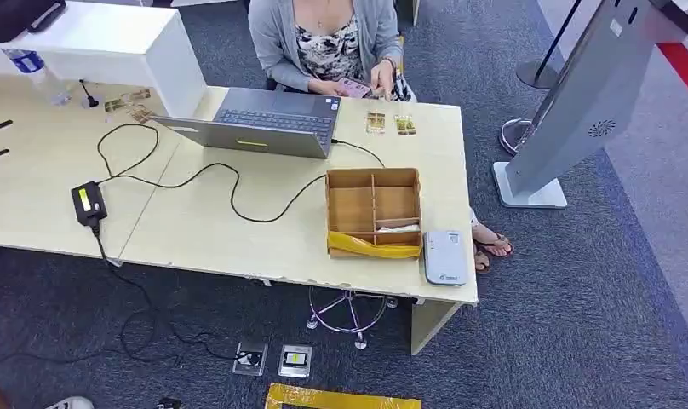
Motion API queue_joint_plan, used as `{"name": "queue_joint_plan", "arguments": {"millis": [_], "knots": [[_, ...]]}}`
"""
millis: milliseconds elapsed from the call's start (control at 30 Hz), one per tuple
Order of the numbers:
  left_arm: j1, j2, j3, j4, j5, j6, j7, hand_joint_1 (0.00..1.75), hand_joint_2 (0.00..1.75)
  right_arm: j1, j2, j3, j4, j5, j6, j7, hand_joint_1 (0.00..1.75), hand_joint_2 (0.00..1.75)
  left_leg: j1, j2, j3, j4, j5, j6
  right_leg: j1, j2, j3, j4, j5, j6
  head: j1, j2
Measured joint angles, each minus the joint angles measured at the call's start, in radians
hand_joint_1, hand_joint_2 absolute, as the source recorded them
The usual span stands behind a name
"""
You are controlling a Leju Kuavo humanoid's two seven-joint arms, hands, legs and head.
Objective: Pass the card to the sensor for recognition and then transmit it.
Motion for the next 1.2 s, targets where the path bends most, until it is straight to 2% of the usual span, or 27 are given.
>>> {"name": "queue_joint_plan", "arguments": {"millis": [400, 600, 767, 1033, 1200], "knots": [[0.000, -0.006, 0.001, 0.000, -0.004, -0.002, 0.013, 0.00, 0.00, 0.010, 0.042, -0.072, 0.003, -0.023, 0.003, -0.006, 0.00, 0.00, 0.000, 0.001, 0.000, 0.000, -0.001, 0.000, 0.000, 0.002, 0.000, 0.000, 0.000, 0.000, 0.000, 0.000], [-0.001, -0.014, 0.001, -0.001, -0.014, 0.029, 0.023, 0.00, 0.00, 0.011, 0.052, -0.090, 0.003, -0.025, 0.014, -0.006, 0.00, 0.00, 0.000, 0.002, 0.001, 0.000, -0.001, 0.000, 0.000, 0.002, 0.000, 0.000, 0.000, 0.000, 0.000, 0.000], [-0.001, -0.020, 0.001, -0.001, -0.015, 0.009, 0.051, 0.00, 0.00, 0.012, 0.066, -0.102, 0.003, -0.031, 0.022, -0.019, 0.00, 0.00, 0.000, 0.002, 0.001, 0.000, -0.001, 0.000, 0.000, 0.003, 0.000, 0.000, 0.000, 0.000, 0.000, 0.000], [-0.001, -0.024, 0.001, -0.002, -0.018, -0.027, 0.052, 0.00, 0.00, 0.012, 0.085, -0.107, 0.004, -0.030, 0.025, -0.032, 0.00, 0.00, 0.000, 0.003, 0.001, 0.000, -0.001, 0.000, 0.000, 0.003, 0.000, 0.000, 0.000, 0.000, 0.000, 0.000], [-0.001, -0.025, 0.001, -0.002, -0.007, -0.041, 0.064, 0.00, 0.00, 0.012, 0.094, -0.118, 0.004, -0.031, 0.043, -0.069, 0.00, 0.00, 0.000, 0.003, 0.001, 0.000, -0.001, 0.000, 0.000, 0.004, 0.000, 0.000, 0.000, 0.000, 0.000, 0.000]]}}
